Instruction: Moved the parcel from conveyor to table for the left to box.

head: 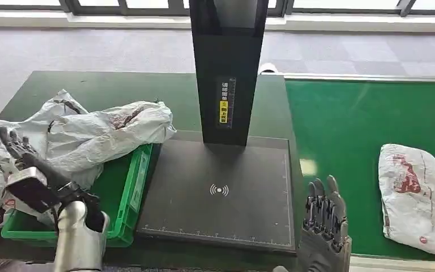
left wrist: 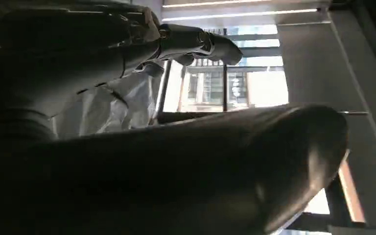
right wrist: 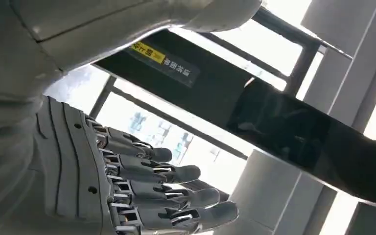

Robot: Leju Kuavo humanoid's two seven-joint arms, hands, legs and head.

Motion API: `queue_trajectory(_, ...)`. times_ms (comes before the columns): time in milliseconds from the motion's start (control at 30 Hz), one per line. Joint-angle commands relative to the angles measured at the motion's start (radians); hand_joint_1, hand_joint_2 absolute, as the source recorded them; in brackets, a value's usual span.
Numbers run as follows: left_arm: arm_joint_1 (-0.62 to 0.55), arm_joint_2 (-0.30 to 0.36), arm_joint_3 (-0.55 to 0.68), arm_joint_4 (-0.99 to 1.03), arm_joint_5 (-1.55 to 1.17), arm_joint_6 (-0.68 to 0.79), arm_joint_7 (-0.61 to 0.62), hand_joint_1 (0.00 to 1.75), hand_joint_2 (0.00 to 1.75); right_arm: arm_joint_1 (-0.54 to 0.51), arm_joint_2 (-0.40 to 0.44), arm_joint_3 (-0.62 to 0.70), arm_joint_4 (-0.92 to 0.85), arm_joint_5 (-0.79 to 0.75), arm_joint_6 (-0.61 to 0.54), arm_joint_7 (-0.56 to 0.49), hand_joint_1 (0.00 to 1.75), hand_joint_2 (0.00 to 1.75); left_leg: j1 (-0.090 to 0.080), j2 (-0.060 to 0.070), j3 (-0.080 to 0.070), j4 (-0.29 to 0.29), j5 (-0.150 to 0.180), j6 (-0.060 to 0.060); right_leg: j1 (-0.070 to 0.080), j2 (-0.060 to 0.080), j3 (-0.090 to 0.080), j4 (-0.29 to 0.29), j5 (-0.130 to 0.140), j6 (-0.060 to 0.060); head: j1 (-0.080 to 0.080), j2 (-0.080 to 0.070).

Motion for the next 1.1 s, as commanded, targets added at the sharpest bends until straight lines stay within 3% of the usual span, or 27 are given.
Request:
queue_trajectory(33,0.227,0.091,-0.35,-0.279,0.098,-0.237,-0.031,0.0,0.0,0.15,0.125,-0.425,0.274,0.046,0.004,0.003,0.0,1.75,0.001,-0.007,0.0,-0.003,0.001,0.001,0.001,-0.007,0.004,-0.004,0.0,0.001,0.0,0.0)
queue_trajectory(100,0.262,0.105,-0.386,-0.277,0.08,-0.294,-0.031,0.0,0.0,0.182,0.161,-0.556,0.32,0.11,0.004,0.014,0.0,1.75,0.001,-0.008,0.003,-0.005,0.002,0.001,0.001,-0.008,0.007,-0.007,-0.001,0.0,0.0,0.0)
queue_trajectory(133,0.282,0.117,-0.41,-0.275,0.053,-0.334,-0.031,0.0,0.0,0.182,0.199,-0.655,0.364,0.176,0.004,0.07,0.0,1.75,0.0,-0.007,0.002,-0.004,0.001,0.001,0.0,-0.007,0.006,-0.005,-0.001,0.001,0.0,0.0)
queue_trajectory(267,0.331,0.125,-0.462,-0.318,-0.09,-0.316,-0.031,0.0,0.0,0.109,0.281,-0.926,0.544,0.439,0.088,0.198,0.0,1.75,0.0,-0.006,0.0,-0.003,0.0,0.001,0.0,-0.005,0.004,-0.005,-0.001,0.001,0.0,0.0)
queue_trajectory(300,0.347,0.126,-0.467,-0.327,-0.078,-0.332,-0.031,0.0,0.0,0.065,0.288,-0.984,0.607,0.474,0.105,0.189,0.0,1.75,0.0,-0.006,0.001,-0.004,0.001,0.001,0.0,-0.005,0.004,-0.006,0.0,0.0,0.0,0.0)
queue_trajectory(567,0.363,0.126,-0.434,-0.398,-0.02,-0.377,-0.031,0.0,0.0,-0.118,0.236,-1.133,0.86,0.66,0.102,0.27,0.0,1.75,0.0,-0.002,0.001,-0.003,0.001,0.001,0.0,-0.002,0.003,-0.005,0.001,0.0,0.0,0.0)
queue_trajectory(633,0.363,0.126,-0.434,-0.398,-0.02,-0.377,-0.031,0.0,0.0,-0.118,0.236,-1.133,0.86,0.66,0.102,0.27,0.0,1.75,0.0,-0.005,0.0,-0.003,0.001,0.002,0.0,-0.005,0.004,-0.005,0.001,0.001,0.0,0.0)
queue_trajectory(667,0.351,0.125,-0.43,-0.386,-0.018,-0.392,-0.031,0.0,0.0,-0.146,0.222,-1.154,0.915,0.663,0.1,0.27,0.0,0.0,0.0,-0.005,0.0,-0.004,0.001,0.002,0.001,-0.005,0.004,-0.006,0.001,0.001,0.0,0.0)
queue_trajectory(800,0.336,0.128,-0.432,-0.381,-0.039,-0.381,-0.031,0.0,0.0,-0.187,0.193,-1.17,1.012,0.707,0.089,0.286,0.0,0.0,0.0,-0.005,0.0,-0.001,0.0,0.002,0.0,-0.004,0.004,-0.003,-0.001,0.001,0.0,0.0)
queue_trajectory(833,0.336,0.128,-0.432,-0.381,-0.039,-0.381,-0.031,0.0,0.0,-0.187,0.193,-1.17,1.012,0.707,0.089,0.286,0.0,1.75,0.0,-0.005,0.0,-0.003,0.001,0.002,0.0,-0.004,0.004,-0.005,0.001,0.001,0.0,0.0)
queue_trajectory(933,0.31,0.133,-0.436,-0.368,-0.054,-0.354,-0.031,0.0,0.0,-0.307,0.133,-1.17,1.244,0.764,0.075,0.325,0.0,1.75,0.0,-0.005,0.0,-0.003,0.002,0.002,0.0,-0.005,0.004,-0.006,0.001,0.001,0.0,0.0)
queue_trajectory(1100,0.329,0.14,-0.444,-0.392,-0.056,-0.327,-0.031,0.0,0.0,-0.41,0.108,-1.136,1.389,0.826,0.078,0.376,0.0,1.75,0.0,-0.002,0.0,-0.001,0.0,0.002,0.0,-0.001,0.002,-0.003,0.001,0.002,0.0,0.0)
